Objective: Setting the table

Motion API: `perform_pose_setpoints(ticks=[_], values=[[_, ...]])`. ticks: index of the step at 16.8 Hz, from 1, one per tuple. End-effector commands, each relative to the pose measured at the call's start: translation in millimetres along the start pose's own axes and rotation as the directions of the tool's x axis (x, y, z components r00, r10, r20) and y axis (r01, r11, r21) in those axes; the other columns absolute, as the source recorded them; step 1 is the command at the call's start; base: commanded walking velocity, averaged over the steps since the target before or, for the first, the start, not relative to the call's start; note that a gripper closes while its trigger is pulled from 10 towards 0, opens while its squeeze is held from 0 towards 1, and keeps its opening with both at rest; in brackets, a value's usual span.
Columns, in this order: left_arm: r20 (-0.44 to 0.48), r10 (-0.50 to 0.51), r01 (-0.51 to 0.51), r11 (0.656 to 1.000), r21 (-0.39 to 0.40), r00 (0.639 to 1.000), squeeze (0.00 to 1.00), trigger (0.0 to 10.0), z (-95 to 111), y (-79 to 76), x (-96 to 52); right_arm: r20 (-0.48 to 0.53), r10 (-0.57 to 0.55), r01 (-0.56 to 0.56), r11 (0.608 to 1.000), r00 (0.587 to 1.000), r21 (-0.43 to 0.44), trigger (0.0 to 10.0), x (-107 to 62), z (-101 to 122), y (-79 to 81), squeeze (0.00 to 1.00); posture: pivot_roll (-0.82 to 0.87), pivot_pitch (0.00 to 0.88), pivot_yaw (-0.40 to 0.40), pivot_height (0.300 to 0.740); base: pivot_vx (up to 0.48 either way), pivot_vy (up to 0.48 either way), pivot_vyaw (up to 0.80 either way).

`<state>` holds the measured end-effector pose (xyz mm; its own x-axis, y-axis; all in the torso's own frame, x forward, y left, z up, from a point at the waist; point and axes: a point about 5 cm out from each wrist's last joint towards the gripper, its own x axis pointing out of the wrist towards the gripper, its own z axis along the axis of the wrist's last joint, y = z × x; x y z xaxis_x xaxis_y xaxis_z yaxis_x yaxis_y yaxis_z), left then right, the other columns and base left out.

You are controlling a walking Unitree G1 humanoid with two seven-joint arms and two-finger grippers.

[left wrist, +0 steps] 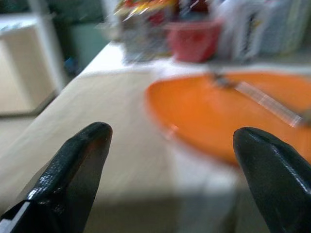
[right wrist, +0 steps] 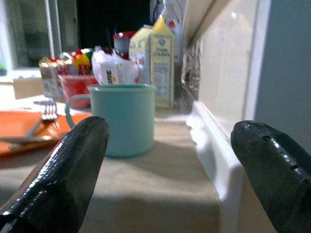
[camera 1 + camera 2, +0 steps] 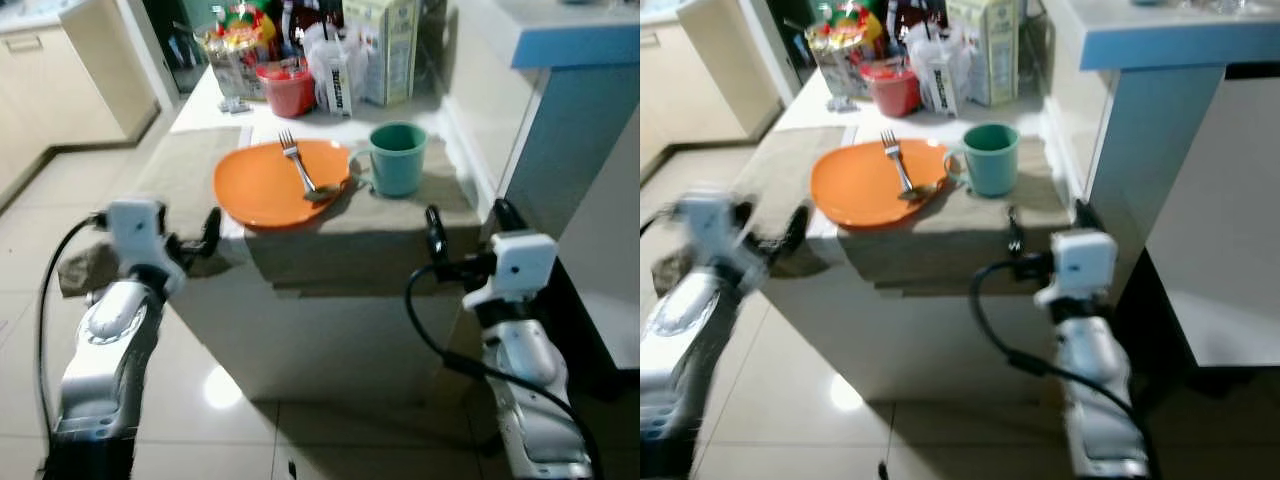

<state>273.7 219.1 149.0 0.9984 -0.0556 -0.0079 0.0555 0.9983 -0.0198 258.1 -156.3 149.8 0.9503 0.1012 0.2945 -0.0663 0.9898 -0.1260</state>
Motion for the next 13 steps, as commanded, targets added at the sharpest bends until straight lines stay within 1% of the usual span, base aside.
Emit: perform_pose_setpoints(ticks=[1, 2, 3, 4, 5, 6, 7, 8, 9, 10, 12, 13], values=[[0.058, 0.019, -0.021, 1.0, 0.023, 0.998, 0.0, 10.0, 19.9, 2.8, -4.0, 0.019, 0.003, -0.003, 1.0, 1.0, -0.01, 10.0, 0.6, 6.6, 2.4, 0.0, -0.15, 0.0, 0.139, 0.74, 0.0, 0.0, 0.0], [0.052, 0.021, -0.022, 0.999, 0.031, 0.998, 0.0, 10.0, 27.8, 2.2, -10.4, 0.039, -0.015, 0.016, 1.0, 0.999, -0.02, 10.0, 0.5, 13.0, -2.6, 0.0, -0.14, 0.0, 0.145, 0.74, 0.0, 0.0, 0.0], [0.054, 0.002, -0.004, 0.999, 0.037, 0.999, 0.0, 10.0, 37.9, -1.2, -17.3, 0.024, -0.008, 0.008, 1.0, 1.0, -0.008, 10.0, -5.5, 14.3, -1.7, 0.0, -0.14, 0.0, 0.153, 0.74, 0.0, 0.0, 0.0], [0.055, 0.0, -0.001, 1.0, 0.025, 0.998, 0.0, 10.0, 42.2, -3.6, -27.8, -0.023, 0.024, -0.023, 1.0, 0.999, 0.018, 10.0, -18.8, 10.5, 5.1, 0.0, -0.13, 0.0, 0.16, 0.74, 0.0, 0.0, 0.0], [0.053, 0.003, -0.004, 1.0, 0.017, 0.999, 0.0, 10.0, 41.4, -5.8, -39.1, -0.061, 0.052, -0.049, 0.998, 0.997, 0.039, 10.0, -31.3, 7.0, 10.7, 0.0, -0.14, 0.001, 0.16, 0.74, 0.0, 0.0, 0.0], [0.029, 0.008, -0.009, 1.0, 0.015, 1.0, 0.0, 10.0, 34.2, -6.6, -49.7, -0.104, 0.08, -0.075, 0.996, 0.991, 0.051, 10.0, -41.3, 2.0, 13.4, 0.0, -0.14, 0.006, 0.161, 0.74, 0.0, 0.0, 0.0], [-0.027, 0.022, -0.021, 0.999, 0.032, 0.999, 0.0, 10.0, 19.7, -7.7, -70.0, -0.174, 0.121, -0.11, 0.992, 0.977, 0.069, 10.0, -58.7, -5.7, 15.6, 0.0, -0.14, 0.017, 0.161, 0.74, 0.0, 0.0, 0.0], [-0.061, 0.028, -0.025, 0.999, 0.039, 0.998, 0.0, 10.0, 12.8, -9.9, -79.7, -0.201, 0.127, -0.116, 0.991, 0.971, 0.065, 10.0, -66.0, -8.8, 12.5, 0.0, -0.14, 0.023, 0.154, 0.74, 0.0, 0.0, 0.0], [-0.078, 0.035, -0.033, 0.999, 0.032, 0.996, 0.0, 10.0, 8.5, -12.1, -80.7, -0.21, 0.128, -0.118, 0.991, 0.969, 0.056, 10.0, -66.7, -10.7, 9.5, 0.0, -0.13, 0.026, 0.147, 0.74, 0.0, 0.0, 0.0], [-0.076, 0.036, -0.035, 0.999, 0.02, 0.996, 0.0, 10.0, 8.6, -16.0, -75.4, -0.189, 0.154, -0.146, 0.988, 0.97, 0.057, 10.0, -59.8, -7.9, 12.6, 0.0, -0.13, 0.024, 0.14, 0.74, 0.0, 0.0, 0.0], [-0.046, 0.012, -0.011, 1.0, 0.022, 0.999, 0.0, 10.0, 16.9, -24.3, -71.5, -0.155, 0.158, -0.151, 0.987, 0.975, 0.054, 10.0, -51.2, -1.8, 16.2, 0.0, -0.13, 0.017, 0.14, 0.74, 0.0, 0.0, 0.0], [-0.032, 0.0, 0.001, 1.0, 0.021, 0.999, 0.0, 10.0, 19.4, -27.4, -70.8, -0.152, 0.155, -0.148, 0.987, 0.976, 0.057, 10.0, -50.0, -1.5, 16.7, 0.0, -0.12, 0.015, 0.142, 0.74, 0.382, 0.0, 0.0]])
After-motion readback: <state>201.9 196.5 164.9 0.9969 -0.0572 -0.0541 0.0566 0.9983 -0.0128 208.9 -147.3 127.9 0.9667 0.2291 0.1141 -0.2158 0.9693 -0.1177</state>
